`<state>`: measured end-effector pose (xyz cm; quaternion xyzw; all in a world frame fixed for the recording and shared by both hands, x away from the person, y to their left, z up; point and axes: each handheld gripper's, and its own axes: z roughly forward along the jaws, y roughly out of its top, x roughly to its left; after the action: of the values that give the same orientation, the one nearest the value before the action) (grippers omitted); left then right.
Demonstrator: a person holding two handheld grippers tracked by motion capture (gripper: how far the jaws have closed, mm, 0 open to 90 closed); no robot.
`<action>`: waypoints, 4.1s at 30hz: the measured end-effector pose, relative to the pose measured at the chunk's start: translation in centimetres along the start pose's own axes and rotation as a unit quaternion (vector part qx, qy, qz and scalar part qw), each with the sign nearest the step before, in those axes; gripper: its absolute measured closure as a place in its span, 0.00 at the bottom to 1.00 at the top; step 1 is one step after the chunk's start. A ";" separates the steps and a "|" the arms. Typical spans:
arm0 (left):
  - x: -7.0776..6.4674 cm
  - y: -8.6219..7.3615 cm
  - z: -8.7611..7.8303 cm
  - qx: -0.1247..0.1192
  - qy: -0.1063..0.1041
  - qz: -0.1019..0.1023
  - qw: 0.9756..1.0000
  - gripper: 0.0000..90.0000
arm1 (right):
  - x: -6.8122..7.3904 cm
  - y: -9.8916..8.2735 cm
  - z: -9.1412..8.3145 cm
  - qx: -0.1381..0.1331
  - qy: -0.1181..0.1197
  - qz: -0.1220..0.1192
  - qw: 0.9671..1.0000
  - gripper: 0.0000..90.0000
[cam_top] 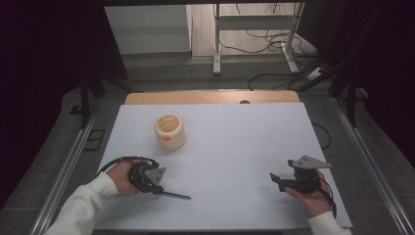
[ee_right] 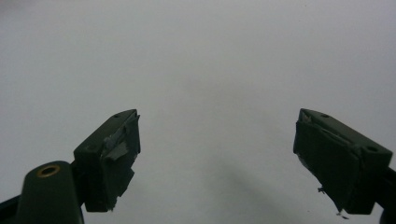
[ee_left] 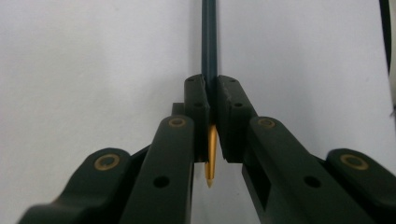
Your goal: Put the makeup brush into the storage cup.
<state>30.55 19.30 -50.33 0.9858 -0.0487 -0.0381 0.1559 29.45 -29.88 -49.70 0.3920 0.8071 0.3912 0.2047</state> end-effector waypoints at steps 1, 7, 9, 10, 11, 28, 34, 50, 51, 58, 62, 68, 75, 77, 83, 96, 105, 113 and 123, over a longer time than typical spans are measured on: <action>0.0 0.0 0.0 0.000 0.000 0.000 1.000 0.93 | 0.0 0.0 0.0 0.000 0.000 0.000 1.000 0.17; -0.2 0.0 -0.8 -0.001 0.001 -0.056 0.998 0.93 | 0.0 0.0 0.0 0.000 0.000 0.000 1.000 0.17; -0.3 0.0 -1.0 -0.001 0.003 -0.067 0.998 0.93 | 0.0 0.0 0.0 -0.001 0.000 0.000 1.000 0.17; -0.3 0.0 -1.1 -0.002 0.004 -0.072 0.997 0.93 | 0.0 0.0 0.0 -0.001 0.000 0.000 1.000 0.17; -0.3 0.1 -1.2 -0.002 0.004 -0.074 0.997 0.93 | 0.0 0.0 0.0 -0.001 0.000 -0.001 1.000 0.17; -1.4 1.3 -2.2 -0.014 0.041 -0.153 0.987 0.93 | 0.1 0.1 0.0 -0.002 -0.001 0.000 1.000 0.17; -1.6 1.5 -2.3 -0.020 0.051 -0.179 0.982 0.93 | 0.1 0.1 0.0 -0.002 -0.001 0.001 1.000 0.17; -2.2 2.5 -2.5 -0.031 0.080 -0.227 0.970 0.93 | 0.2 0.3 -0.1 -0.006 -0.002 0.001 1.000 0.17; -2.3 2.6 -2.5 -0.032 0.081 -0.231 0.969 0.93 | 0.2 0.3 -0.1 -0.006 -0.002 0.001 1.000 0.17; -2.4 2.9 -2.6 -0.037 0.092 -0.245 0.964 0.93 | 0.4 0.5 -0.1 -0.008 -0.002 -0.002 1.000 0.17; -2.5 3.1 -2.6 -0.040 0.093 -0.249 0.963 0.93 | 0.6 0.6 -0.1 -0.009 -0.002 -0.004 1.000 0.18; -2.6 3.4 -2.7 -0.047 0.099 -0.256 0.961 0.93 | 0.8 0.7 0.0 -0.008 -0.004 -0.010 1.000 0.18; -2.5 3.8 -2.5 -0.046 0.103 -0.261 0.959 0.93 | 1.2 0.9 0.1 -0.007 -0.004 -0.018 1.000 0.18; -2.5 3.9 -2.4 -0.048 0.103 -0.262 0.958 0.93 | 1.3 1.0 0.1 -0.007 -0.004 -0.019 1.000 0.18; -2.5 4.1 -2.4 -0.050 0.103 -0.265 0.957 0.93 | 1.6 1.1 0.4 -0.005 -0.003 -0.021 1.000 0.18; -2.3 4.6 -2.3 -0.062 0.103 -0.272 0.955 0.93 | 2.1 1.5 0.7 -0.003 -0.001 -0.031 1.000 0.17; -2.1 4.8 -2.2 -0.072 0.100 -0.277 0.953 0.93 | 2.4 1.8 0.9 -0.002 0.002 -0.037 0.999 0.17; -1.9 5.4 -2.2 -0.074 0.101 -0.274 0.953 0.93 | 2.7 2.0 1.0 -0.002 0.006 -0.041 0.999 0.17; -1.6 6.0 -2.1 -0.077 0.103 -0.274 0.953 0.93 | 3.0 2.3 1.3 -0.001 0.009 -0.047 0.999 0.17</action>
<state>28.63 14.47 -46.35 0.9448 0.2428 0.0186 0.2192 29.51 -25.96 -48.73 0.3499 0.8262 0.3854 0.2155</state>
